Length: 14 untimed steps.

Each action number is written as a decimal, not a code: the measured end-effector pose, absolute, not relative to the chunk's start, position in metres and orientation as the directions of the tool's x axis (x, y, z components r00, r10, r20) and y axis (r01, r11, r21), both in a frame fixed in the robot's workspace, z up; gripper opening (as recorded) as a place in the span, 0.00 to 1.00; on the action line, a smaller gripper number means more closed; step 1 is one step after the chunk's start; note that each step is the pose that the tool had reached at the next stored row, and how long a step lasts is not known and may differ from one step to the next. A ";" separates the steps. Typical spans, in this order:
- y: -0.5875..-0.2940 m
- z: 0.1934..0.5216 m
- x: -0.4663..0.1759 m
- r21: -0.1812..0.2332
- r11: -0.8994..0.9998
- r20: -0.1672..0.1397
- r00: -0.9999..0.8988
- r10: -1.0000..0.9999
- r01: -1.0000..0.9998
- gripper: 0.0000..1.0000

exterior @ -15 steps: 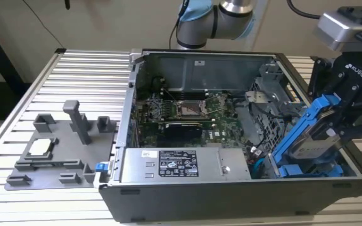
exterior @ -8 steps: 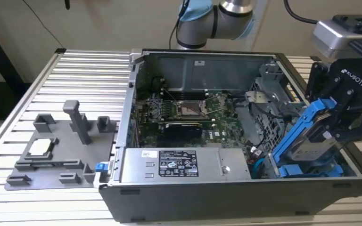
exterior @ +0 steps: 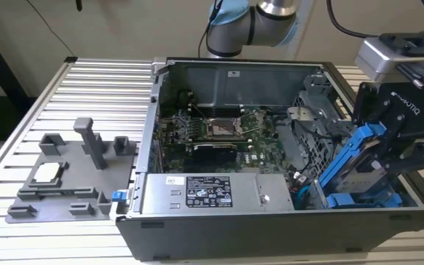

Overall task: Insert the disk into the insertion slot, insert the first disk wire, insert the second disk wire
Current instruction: 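Insert the disk into the insertion slot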

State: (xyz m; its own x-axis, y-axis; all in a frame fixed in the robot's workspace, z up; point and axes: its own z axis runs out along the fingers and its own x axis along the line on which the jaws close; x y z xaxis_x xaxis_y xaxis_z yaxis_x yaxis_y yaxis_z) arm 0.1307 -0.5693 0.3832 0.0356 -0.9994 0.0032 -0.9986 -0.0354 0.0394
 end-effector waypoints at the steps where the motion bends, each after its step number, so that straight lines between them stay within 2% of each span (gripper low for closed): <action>1: -0.569 0.381 0.131 0.039 -0.035 0.003 0.036 -0.999 -0.999 0.33; 14: -0.569 0.373 0.131 0.040 -0.035 0.004 0.036 -0.999 -0.999 0.33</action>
State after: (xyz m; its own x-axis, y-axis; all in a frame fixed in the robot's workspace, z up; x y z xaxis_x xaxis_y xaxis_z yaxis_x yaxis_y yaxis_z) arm 0.1307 -0.5693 0.3733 0.0355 -0.9994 0.0038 -0.9986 -0.0354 0.0399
